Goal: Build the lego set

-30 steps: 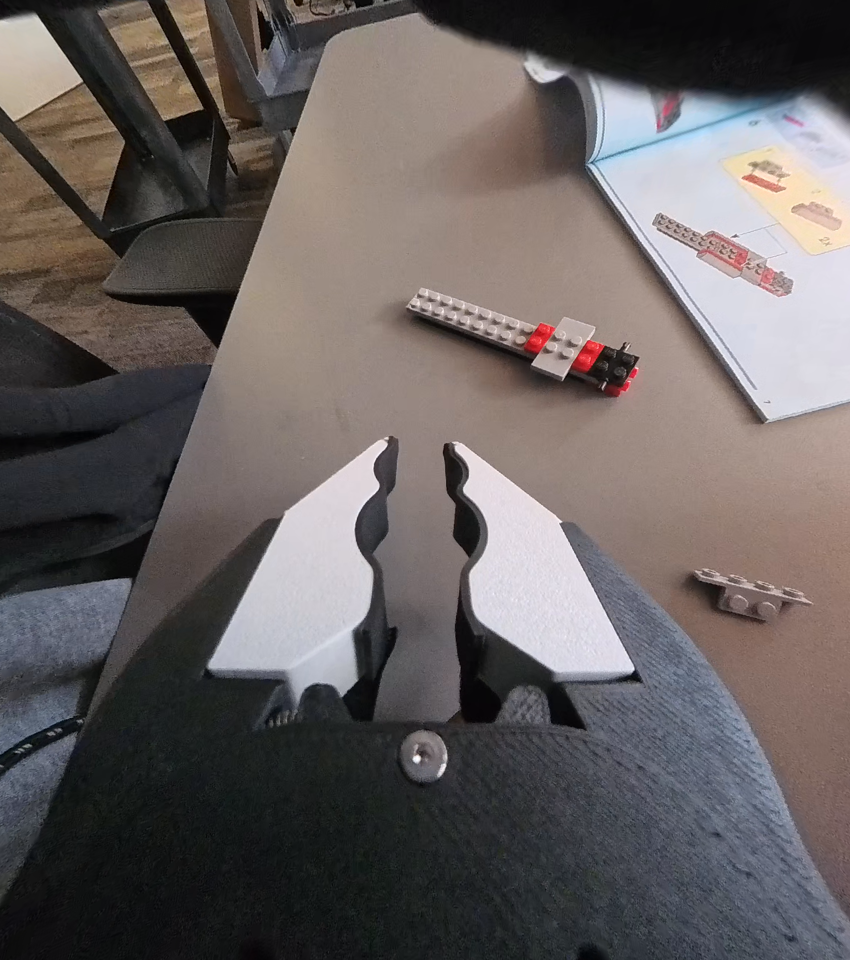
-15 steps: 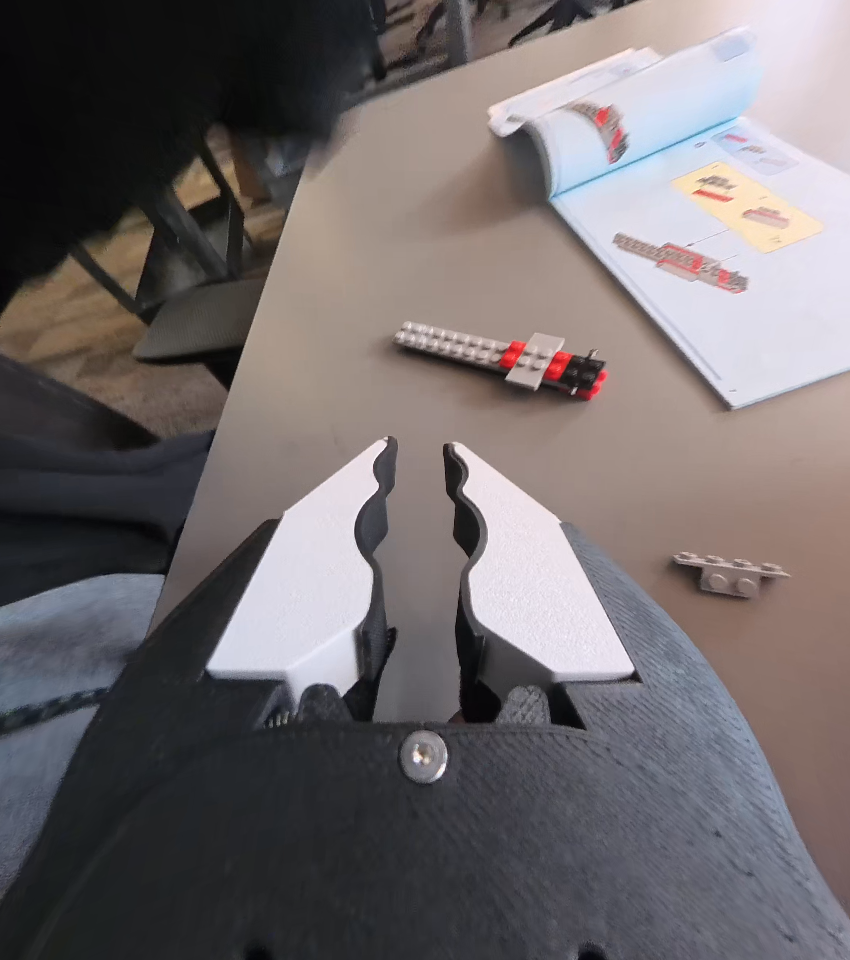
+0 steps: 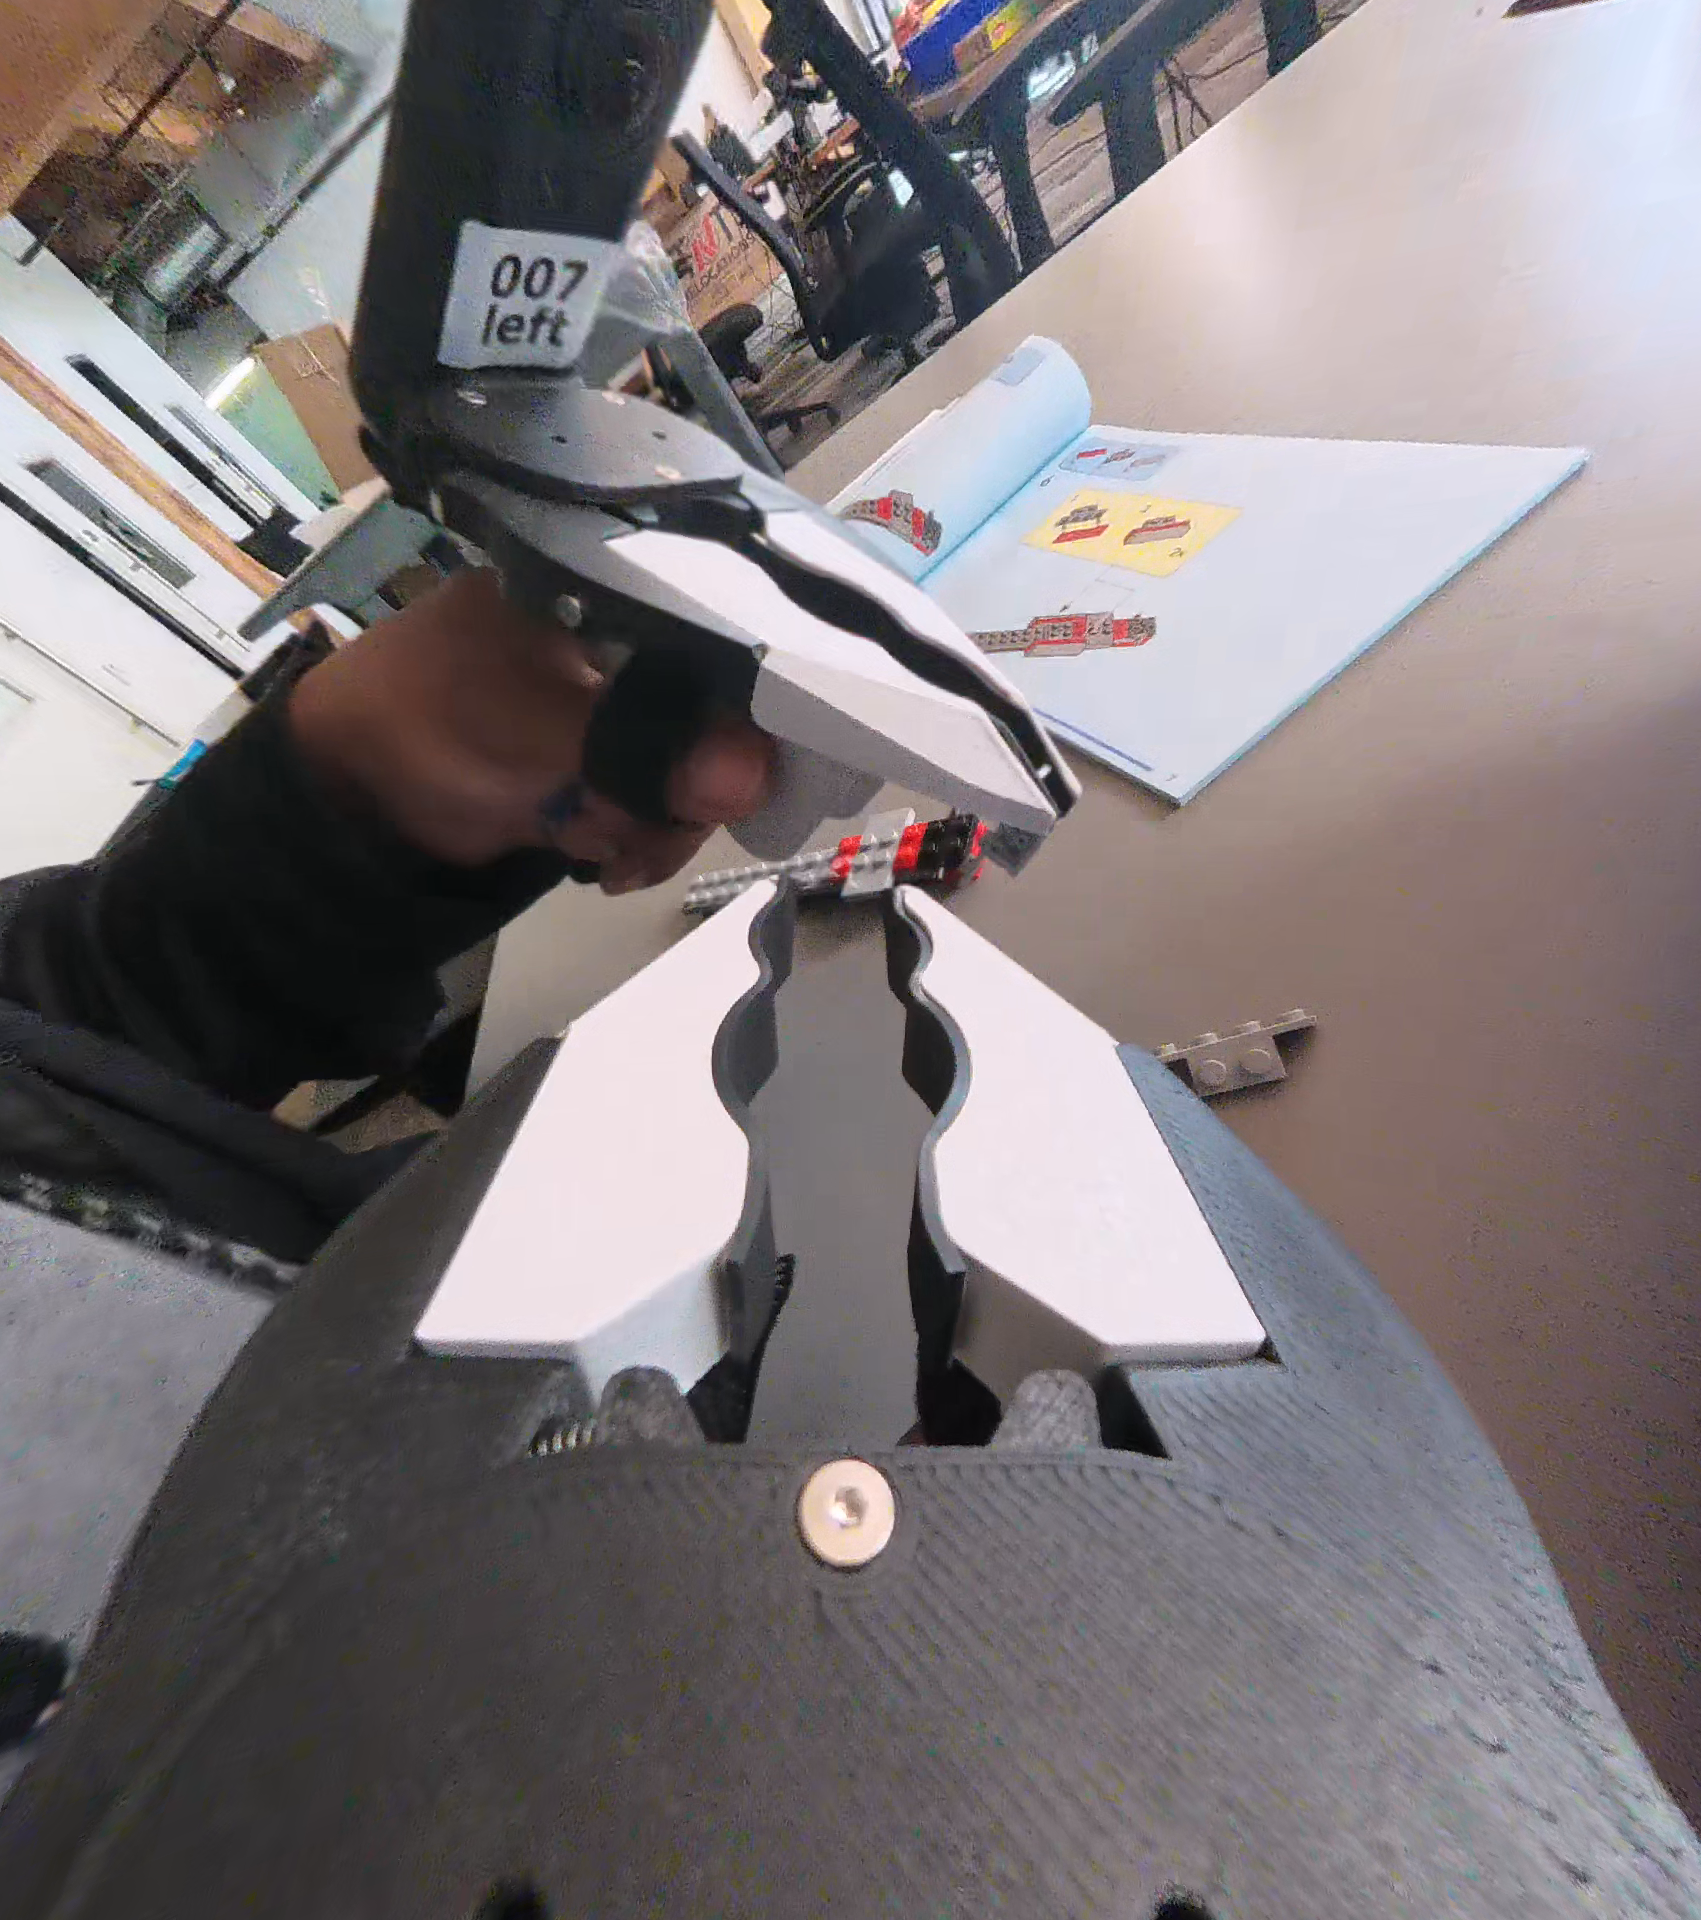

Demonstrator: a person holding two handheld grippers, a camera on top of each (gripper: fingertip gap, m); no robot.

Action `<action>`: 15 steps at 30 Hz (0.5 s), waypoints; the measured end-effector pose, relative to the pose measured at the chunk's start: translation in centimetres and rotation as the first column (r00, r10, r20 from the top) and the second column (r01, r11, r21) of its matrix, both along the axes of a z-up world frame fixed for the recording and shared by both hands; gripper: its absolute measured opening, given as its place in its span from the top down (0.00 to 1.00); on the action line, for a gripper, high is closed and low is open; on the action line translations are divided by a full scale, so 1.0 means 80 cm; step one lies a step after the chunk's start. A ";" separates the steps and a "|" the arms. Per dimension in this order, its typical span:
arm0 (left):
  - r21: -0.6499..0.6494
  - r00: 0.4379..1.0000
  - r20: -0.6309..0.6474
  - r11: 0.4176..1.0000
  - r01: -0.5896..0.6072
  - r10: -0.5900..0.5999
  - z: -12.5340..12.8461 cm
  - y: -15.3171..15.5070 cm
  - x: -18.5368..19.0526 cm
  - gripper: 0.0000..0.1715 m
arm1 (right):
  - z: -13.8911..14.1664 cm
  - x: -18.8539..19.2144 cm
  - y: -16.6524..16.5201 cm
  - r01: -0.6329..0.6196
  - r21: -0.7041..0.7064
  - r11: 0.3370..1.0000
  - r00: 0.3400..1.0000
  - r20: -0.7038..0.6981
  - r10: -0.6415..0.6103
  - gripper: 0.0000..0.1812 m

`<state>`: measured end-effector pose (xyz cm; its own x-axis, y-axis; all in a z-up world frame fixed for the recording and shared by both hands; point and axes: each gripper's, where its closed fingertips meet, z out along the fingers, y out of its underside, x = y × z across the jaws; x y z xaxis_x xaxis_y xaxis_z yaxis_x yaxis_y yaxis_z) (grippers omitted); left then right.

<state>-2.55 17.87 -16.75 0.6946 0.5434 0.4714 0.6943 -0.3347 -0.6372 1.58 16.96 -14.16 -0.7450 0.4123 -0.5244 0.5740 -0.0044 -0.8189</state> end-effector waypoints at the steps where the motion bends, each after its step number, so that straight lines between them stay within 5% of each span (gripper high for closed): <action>1: 0.012 1.000 0.018 1.000 -0.001 0.001 -0.002 0.001 0.000 0.96 | -0.001 0.000 -0.001 -0.002 0.004 1.000 1.000 0.004 0.002 0.90; 15: 0.028 0.999 0.053 1.000 0.005 -0.006 -0.017 -0.007 -0.007 0.92 | -0.014 -0.008 -0.004 -0.014 0.015 1.000 0.995 0.095 0.012 0.91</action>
<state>-3.11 17.29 -18.11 0.6711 0.5259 0.5225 0.7256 -0.3216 -0.6083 0.93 16.62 -15.25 -0.6978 0.4117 -0.5861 0.6487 0.0162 -0.7609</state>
